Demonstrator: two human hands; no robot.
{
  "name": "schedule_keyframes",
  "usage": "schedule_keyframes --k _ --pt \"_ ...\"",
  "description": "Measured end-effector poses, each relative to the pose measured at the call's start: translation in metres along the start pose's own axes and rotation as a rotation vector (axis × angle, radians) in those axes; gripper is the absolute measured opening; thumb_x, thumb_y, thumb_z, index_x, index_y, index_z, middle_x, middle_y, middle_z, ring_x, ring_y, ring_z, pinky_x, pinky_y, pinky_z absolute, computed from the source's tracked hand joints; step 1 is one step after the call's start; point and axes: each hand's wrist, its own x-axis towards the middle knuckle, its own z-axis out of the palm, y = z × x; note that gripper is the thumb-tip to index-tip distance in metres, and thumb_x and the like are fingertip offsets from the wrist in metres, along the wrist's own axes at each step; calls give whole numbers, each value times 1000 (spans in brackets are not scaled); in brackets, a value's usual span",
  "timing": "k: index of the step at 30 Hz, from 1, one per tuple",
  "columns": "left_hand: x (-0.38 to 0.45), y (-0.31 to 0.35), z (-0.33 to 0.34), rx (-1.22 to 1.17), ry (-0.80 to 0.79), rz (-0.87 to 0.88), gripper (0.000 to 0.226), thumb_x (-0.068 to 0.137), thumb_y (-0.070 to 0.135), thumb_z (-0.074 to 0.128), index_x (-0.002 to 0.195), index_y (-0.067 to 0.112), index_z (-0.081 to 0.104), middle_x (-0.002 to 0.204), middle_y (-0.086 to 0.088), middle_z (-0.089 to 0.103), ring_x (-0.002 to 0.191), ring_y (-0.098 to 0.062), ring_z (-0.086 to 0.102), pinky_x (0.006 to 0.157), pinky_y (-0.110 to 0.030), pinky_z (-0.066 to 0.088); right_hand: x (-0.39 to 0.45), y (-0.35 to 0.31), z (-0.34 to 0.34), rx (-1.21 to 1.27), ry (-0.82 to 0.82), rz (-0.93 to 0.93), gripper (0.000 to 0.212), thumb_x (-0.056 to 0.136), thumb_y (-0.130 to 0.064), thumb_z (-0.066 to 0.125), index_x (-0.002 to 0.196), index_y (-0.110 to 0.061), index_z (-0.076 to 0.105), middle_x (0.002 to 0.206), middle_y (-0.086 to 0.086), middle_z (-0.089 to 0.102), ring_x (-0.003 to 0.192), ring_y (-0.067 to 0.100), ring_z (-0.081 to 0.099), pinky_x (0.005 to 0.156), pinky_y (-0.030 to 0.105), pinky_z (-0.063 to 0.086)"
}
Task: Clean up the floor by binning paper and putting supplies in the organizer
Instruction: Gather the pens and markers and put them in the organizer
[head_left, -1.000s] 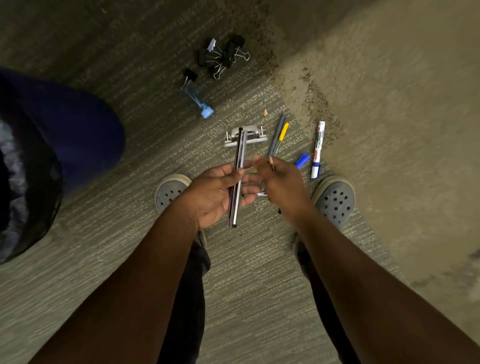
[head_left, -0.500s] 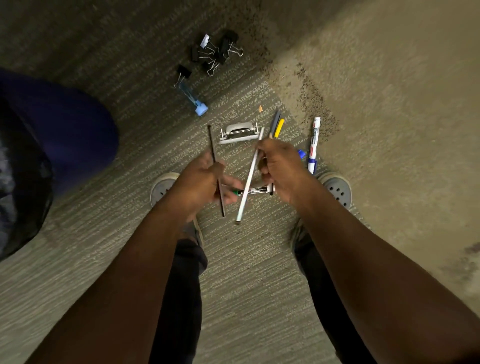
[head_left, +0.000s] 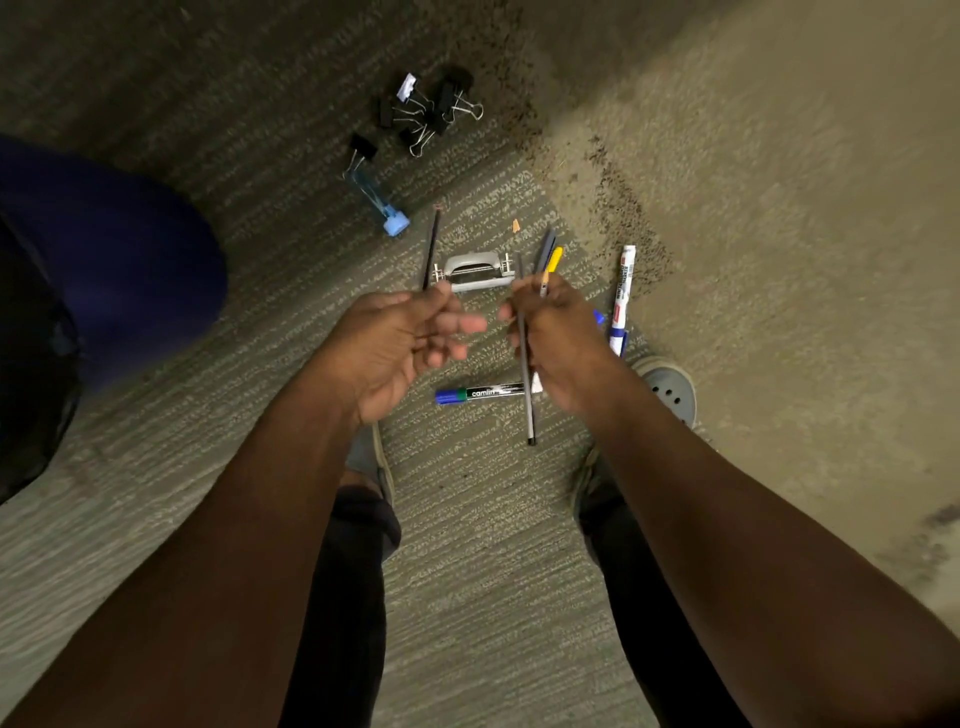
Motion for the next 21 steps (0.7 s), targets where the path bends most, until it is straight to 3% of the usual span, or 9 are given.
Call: schedule_keyframes --k 3,6,7,9,11,13,16,18,21 --pt "5 -9 8 487 136 -58 41 99 42 50 87 9 70 54 -3 65 38 -11 48 37 -17 33 -1 8 6 -1 -15 3 8 95 -19 60 87 -20 60 87 -4 68 76 6 54 72 26 42" --pt "8 -18 15 749 174 -57 46 99 47 47 74 18 73 68 0 62 64 -15 57 62 -26 47 0 13 9 30 -28 40 7 92 -22 64 85 -21 63 97 -2 71 91 5 59 82 30 45" --pt "8 -21 18 706 146 -73 45 99 46 45 74 18 71 76 -2 63 74 -18 60 74 -33 51 0 15 10 45 -45 48 8 92 -20 64 85 -20 63 92 -1 71 89 9 62 83 34 49" --pt "7 -29 24 511 67 -135 38 102 38 43 81 17 66 84 -5 69 88 -25 65 91 -44 51 -3 20 15 134 -88 68 8 93 -14 63 86 -18 63 77 1 69 72 16 65 66 35 56" --pt "9 -36 30 315 46 -170 31 104 30 40 88 15 63 74 -2 72 84 -25 67 92 -49 53 -5 24 18 159 -66 73 8 94 -15 61 88 -18 66 69 0 68 58 15 63 50 30 53" --pt "9 -43 37 221 70 -146 30 105 27 37 92 17 62 66 1 71 75 -22 65 84 -48 55 -4 28 21 91 -4 61 11 96 -24 59 93 -17 67 71 2 66 55 15 60 45 27 48" --pt "10 -53 52 225 103 -49 23 104 28 37 106 22 60 81 -4 73 77 -24 65 71 -42 55 0 28 31 -47 42 43 33 100 -42 46 95 -18 68 85 7 71 70 19 65 56 29 47" --pt "9 -58 60 226 143 31 29 94 33 44 118 21 55 103 -7 71 93 -27 67 79 -44 55 2 27 37 -100 76 -25 40 101 -40 41 98 -12 68 99 14 70 88 25 66 76 41 53" --pt "13 -62 63 131 151 136 53 83 46 44 130 22 50 122 -2 65 111 -15 62 89 -33 53 3 22 41 -138 86 -82 38 102 -33 40 119 -10 65 125 14 62 119 27 56 107 48 40"
